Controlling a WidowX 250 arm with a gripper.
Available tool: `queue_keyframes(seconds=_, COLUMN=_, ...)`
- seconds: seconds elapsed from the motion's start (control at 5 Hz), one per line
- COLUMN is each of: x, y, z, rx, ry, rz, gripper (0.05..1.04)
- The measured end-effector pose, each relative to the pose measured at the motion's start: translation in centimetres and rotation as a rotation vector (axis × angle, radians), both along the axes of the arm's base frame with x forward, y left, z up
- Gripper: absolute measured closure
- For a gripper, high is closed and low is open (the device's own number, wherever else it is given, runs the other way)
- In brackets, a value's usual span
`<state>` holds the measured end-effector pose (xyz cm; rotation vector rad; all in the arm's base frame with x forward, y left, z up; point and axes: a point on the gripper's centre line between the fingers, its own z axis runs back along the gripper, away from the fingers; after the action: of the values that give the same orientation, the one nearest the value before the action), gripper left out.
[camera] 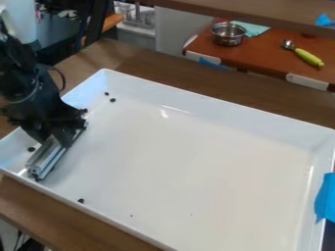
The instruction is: Sweep into pile
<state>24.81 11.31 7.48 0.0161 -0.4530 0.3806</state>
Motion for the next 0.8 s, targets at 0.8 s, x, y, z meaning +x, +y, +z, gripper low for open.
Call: queue_keyframes(seconds=0.8, x=0.0, y=-9.0, z=0.7, rx=-0.009, ry=-0.051, rz=-0.014, gripper=0.713)
